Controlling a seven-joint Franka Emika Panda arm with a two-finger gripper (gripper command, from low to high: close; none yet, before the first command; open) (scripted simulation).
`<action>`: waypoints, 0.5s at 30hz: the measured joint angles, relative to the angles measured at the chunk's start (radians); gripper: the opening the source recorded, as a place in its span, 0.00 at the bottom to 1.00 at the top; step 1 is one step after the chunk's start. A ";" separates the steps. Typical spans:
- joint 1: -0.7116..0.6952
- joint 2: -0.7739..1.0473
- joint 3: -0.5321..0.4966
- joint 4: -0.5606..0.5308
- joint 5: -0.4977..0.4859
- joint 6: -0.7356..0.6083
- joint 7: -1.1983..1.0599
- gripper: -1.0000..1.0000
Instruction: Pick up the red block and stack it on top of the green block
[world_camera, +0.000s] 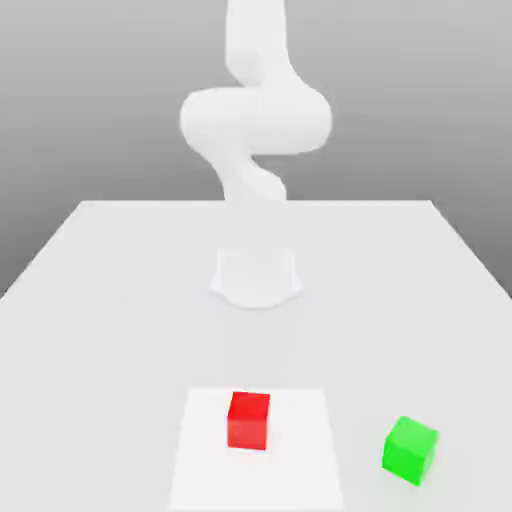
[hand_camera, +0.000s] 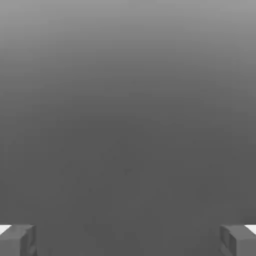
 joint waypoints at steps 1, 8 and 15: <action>0.000 0.041 -0.002 -0.023 0.004 0.024 0.002 0.50; 0.001 0.304 -0.007 -0.170 0.023 0.177 0.017 0.50; -0.005 0.558 -0.004 -0.312 0.023 0.327 0.045 0.50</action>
